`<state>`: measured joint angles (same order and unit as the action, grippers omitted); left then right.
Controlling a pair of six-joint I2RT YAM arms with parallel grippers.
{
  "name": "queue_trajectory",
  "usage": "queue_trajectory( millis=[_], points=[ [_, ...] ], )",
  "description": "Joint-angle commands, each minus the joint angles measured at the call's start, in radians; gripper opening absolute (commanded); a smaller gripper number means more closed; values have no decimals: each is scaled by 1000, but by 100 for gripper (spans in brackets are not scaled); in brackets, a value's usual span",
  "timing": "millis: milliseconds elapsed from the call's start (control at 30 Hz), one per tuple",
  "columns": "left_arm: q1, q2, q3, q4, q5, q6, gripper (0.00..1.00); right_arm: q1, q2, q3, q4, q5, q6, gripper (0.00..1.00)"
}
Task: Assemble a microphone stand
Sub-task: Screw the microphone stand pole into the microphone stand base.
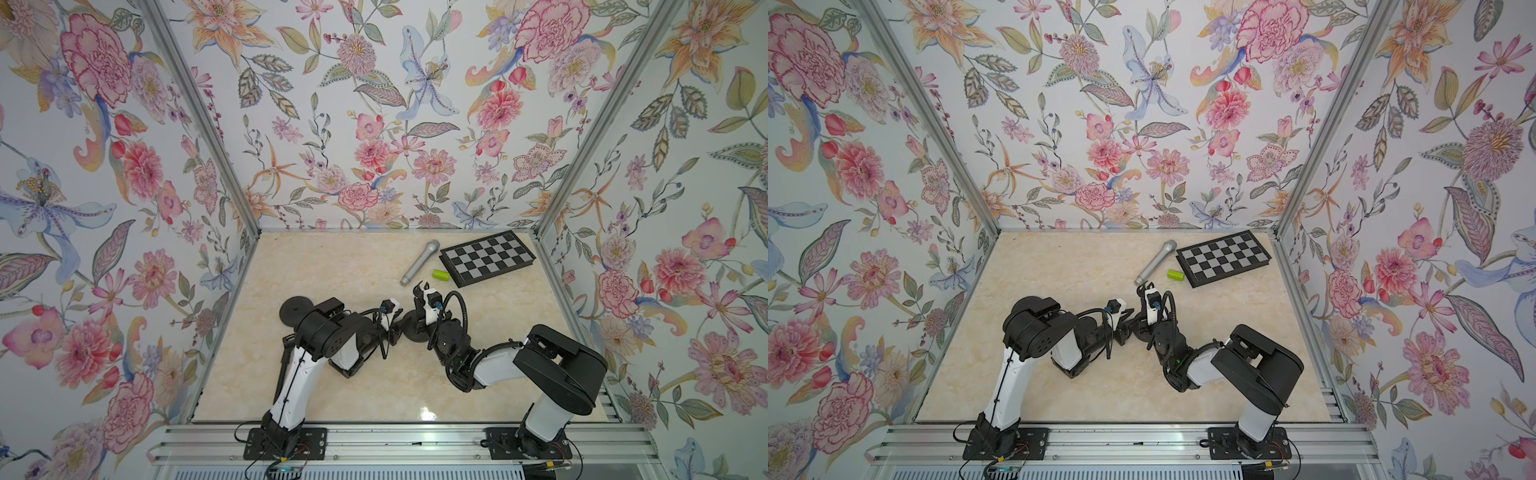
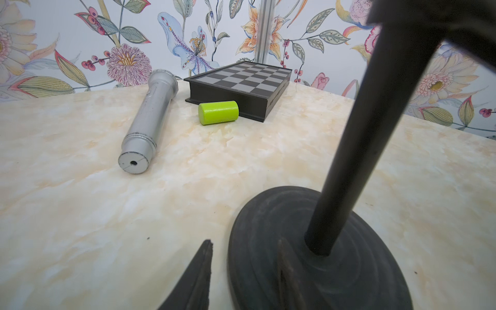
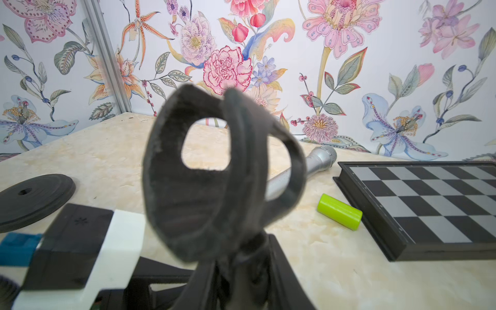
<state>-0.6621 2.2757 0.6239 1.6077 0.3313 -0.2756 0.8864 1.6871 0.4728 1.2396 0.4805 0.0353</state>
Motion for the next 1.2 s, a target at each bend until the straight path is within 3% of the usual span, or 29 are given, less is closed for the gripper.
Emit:
queue_trajectory(
  millis=[0, 167, 267, 400, 633, 833, 933, 967, 1167],
  points=[
    [-8, 47, -50, 233, -25, 54, 40, -72, -77, -53, -14, -291, 1, 46],
    [-30, 38, -52, 233, 55, 111, 41, -231, -204, -52, -206, -727, -86, 58],
    [-40, 39, -49, 233, 86, 136, 41, -312, -225, -10, -332, -927, -178, 59],
    [-47, 25, -52, 232, 117, 155, 43, -359, -185, 35, -331, -1010, -169, 56],
    [-50, 16, -38, 231, 245, 172, 51, -370, -158, 46, -311, -1013, -156, 46],
    [-56, 35, -27, 231, 262, 174, 52, -367, -166, 30, -322, -929, -155, 30],
    [-53, 81, -7, 230, 188, 149, 51, -351, -170, 5, -286, -808, -134, 10],
    [-52, 95, 2, 230, 177, 143, 50, -338, -169, -8, -266, -732, -114, 0],
    [-53, 116, 10, 231, 131, 131, 49, -126, -131, -90, -171, -63, 45, 0]
  ],
)
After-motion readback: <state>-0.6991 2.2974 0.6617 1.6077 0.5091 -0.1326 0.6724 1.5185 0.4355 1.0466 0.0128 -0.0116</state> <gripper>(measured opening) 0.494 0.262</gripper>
